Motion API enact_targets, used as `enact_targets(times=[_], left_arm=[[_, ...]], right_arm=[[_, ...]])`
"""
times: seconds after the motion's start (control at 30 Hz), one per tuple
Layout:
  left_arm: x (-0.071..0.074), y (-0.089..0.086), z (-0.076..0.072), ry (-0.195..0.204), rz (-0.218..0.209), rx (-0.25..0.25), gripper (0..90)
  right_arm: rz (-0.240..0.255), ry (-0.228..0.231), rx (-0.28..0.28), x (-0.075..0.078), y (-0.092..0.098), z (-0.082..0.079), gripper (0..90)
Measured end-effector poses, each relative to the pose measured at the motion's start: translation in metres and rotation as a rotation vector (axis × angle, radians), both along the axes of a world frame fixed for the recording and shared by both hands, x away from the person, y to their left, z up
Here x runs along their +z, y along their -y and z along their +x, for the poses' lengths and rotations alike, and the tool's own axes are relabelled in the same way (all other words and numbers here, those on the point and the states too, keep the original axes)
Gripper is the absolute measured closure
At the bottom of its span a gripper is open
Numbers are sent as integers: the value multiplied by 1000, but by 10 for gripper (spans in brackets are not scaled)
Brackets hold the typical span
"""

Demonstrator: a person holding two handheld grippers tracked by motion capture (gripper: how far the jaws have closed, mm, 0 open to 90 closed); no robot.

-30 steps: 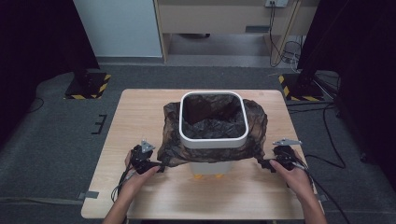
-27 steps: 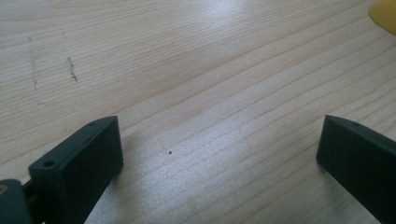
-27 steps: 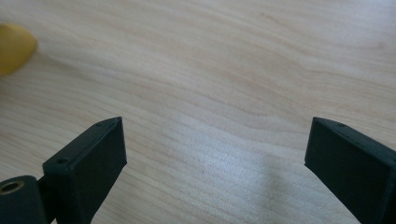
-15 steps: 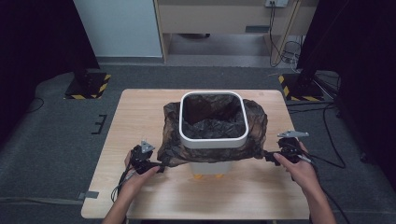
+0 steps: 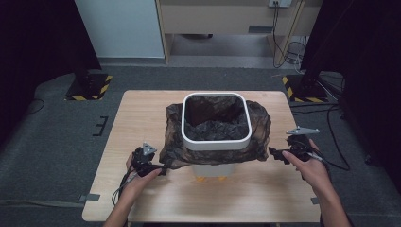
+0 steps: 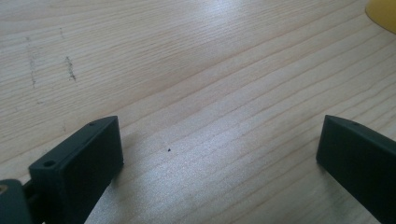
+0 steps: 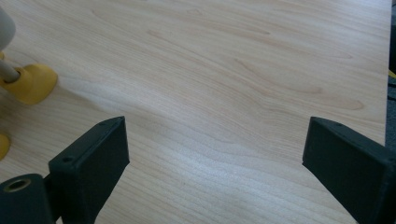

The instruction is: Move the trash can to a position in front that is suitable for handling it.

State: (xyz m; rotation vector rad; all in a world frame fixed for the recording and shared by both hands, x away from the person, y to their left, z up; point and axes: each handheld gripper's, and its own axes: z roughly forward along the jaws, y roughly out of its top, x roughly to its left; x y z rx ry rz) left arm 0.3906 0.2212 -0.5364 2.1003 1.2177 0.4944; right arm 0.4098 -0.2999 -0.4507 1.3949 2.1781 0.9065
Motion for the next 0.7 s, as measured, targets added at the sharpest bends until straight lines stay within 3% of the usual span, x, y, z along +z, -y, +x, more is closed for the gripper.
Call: enact_targets(times=[0.7], left_arm=[[0, 0, -1, -1, 1, -7, 0]], right_arm=[[-6, 8, 16, 32, 10, -1, 70]])
